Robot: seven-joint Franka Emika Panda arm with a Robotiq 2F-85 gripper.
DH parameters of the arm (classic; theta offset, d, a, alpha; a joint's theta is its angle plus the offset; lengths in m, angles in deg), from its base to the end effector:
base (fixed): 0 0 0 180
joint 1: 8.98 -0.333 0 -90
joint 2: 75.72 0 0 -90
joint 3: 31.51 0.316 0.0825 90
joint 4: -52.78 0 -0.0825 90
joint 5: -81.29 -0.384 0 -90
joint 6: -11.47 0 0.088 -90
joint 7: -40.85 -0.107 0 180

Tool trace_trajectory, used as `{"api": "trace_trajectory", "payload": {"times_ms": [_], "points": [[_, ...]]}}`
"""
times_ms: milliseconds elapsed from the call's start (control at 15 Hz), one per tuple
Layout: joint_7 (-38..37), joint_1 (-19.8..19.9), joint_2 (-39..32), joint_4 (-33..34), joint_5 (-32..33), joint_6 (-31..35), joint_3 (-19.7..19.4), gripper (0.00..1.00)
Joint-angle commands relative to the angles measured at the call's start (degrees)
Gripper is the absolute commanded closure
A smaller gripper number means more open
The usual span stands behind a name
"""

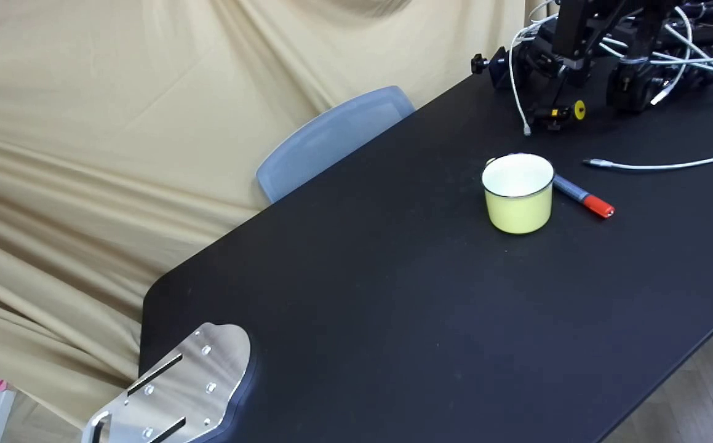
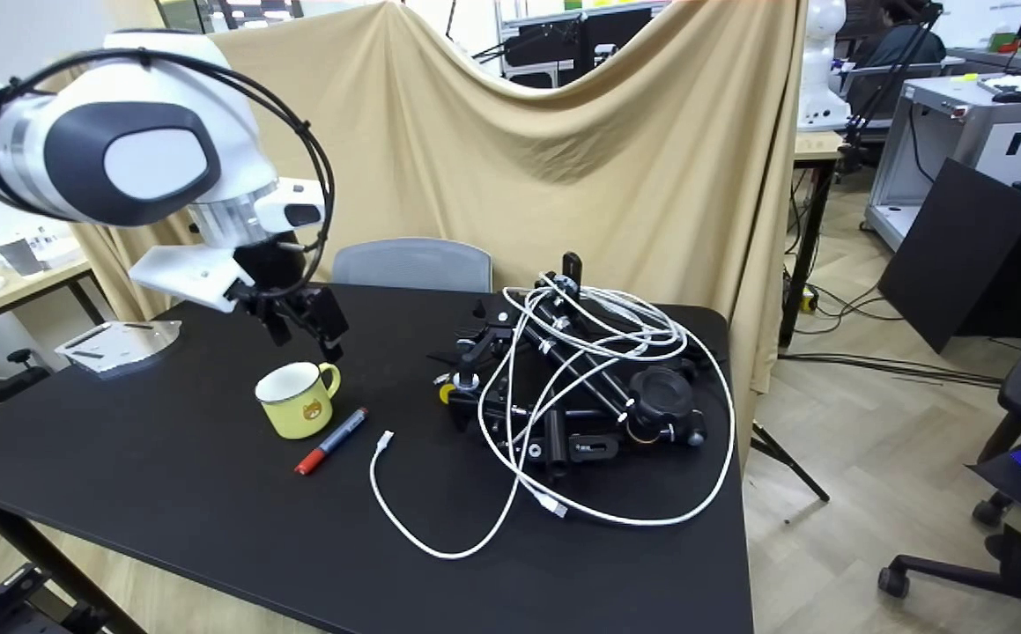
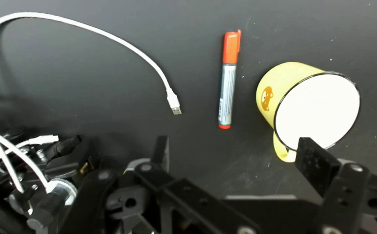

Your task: Put the marker in the cup

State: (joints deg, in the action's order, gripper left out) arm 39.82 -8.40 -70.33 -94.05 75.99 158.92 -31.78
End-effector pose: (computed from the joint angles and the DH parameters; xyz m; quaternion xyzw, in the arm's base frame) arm 0.4549 -0.0083 0.3093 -0.9968 0.0540 -0.0523 0.0272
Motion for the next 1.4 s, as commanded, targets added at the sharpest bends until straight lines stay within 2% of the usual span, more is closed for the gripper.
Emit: {"api": "trace_trajectory", "payload": {"times_ms": [0,467,867,1333], "points": [[-0.22,-1.33,-2.88,-2.47,-2.17,5.12,0.73,0.0],[2.59,-1.73,-7.87,-4.98,-5.41,6.56,1.25,0.0],[2.41,-1.36,-8.84,-3.7,-4.15,4.74,1.13,0.0],[1.79,-1.62,-12.16,-4.48,-0.75,9.71,1.03,0.0]]}}
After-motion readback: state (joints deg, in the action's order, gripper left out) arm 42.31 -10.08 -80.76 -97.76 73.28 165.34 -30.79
